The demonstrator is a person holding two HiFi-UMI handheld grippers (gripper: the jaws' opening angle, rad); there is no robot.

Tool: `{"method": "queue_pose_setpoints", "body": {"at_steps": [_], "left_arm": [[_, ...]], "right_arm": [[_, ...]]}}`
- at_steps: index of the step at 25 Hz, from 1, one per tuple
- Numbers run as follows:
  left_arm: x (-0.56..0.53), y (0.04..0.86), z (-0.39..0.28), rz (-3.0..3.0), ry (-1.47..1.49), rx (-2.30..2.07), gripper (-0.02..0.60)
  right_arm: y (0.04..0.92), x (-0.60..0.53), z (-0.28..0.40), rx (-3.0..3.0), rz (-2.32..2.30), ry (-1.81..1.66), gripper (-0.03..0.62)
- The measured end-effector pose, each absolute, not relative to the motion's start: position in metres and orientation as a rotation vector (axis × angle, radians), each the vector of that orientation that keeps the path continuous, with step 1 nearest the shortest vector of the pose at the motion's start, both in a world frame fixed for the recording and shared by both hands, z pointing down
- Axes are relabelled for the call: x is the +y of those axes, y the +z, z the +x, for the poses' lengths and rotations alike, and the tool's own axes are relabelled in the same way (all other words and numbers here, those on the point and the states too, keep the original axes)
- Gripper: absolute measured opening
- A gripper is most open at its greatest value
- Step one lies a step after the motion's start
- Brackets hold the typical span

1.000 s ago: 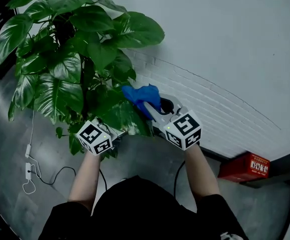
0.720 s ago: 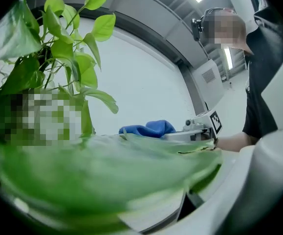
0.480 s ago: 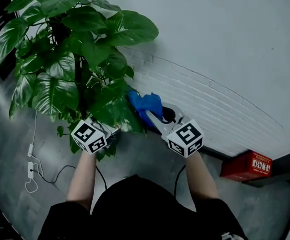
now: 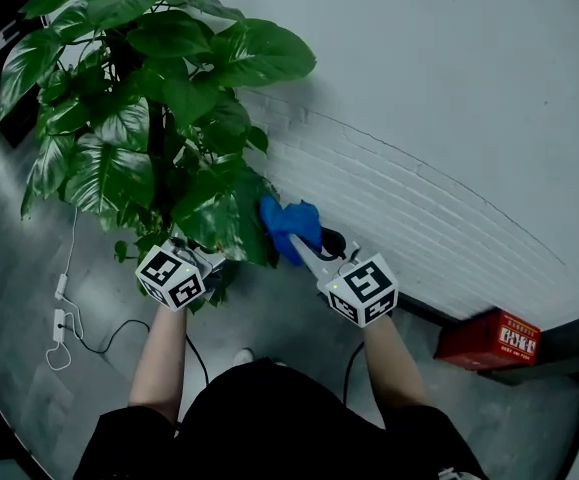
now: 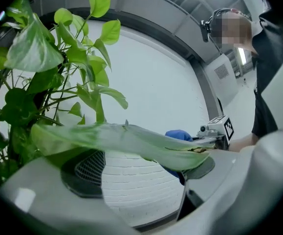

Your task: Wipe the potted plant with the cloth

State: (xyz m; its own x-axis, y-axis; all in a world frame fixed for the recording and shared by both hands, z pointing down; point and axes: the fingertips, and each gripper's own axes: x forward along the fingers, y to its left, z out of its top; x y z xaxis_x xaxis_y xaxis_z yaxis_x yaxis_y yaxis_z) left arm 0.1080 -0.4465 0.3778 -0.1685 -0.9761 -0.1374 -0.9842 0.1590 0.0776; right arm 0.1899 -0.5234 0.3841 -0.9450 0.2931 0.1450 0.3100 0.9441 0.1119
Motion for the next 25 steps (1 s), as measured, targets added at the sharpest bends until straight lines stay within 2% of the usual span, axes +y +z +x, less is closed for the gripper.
{"method": "queue_pose_setpoints", "body": {"at_steps": [6,20,22,24,25], "left_arm": [[-0.428,0.401,0.12,-1.961,0.035,2.439,0.465],[-0.302,0.42,0.134,-1.725,0.087,2.63,0.465],[-0.272,0.415,0.132,-1.645,0.094,2.668,0.419],[-0.235,0.412,0.129,-1.537,0.093,2.728,0.258],[-0.216,0.411,0.128,-1.49,0.097,2.751,0.211]], "right_arm": [[0.4,-0.524,0.195,-3.014,-0.424,-0.147,0.089],[0.438,-0.487,0.211,-2.941,-0.403,-0.246,0.089],[0.43,-0.493,0.215,-2.965,-0.321,-0.202,0.089],[0.415,-0.496,0.215,-3.001,-0.213,-0.135,0.089],[0.408,-0.495,0.216,-3.018,-0.148,-0.121,0.089]]}}
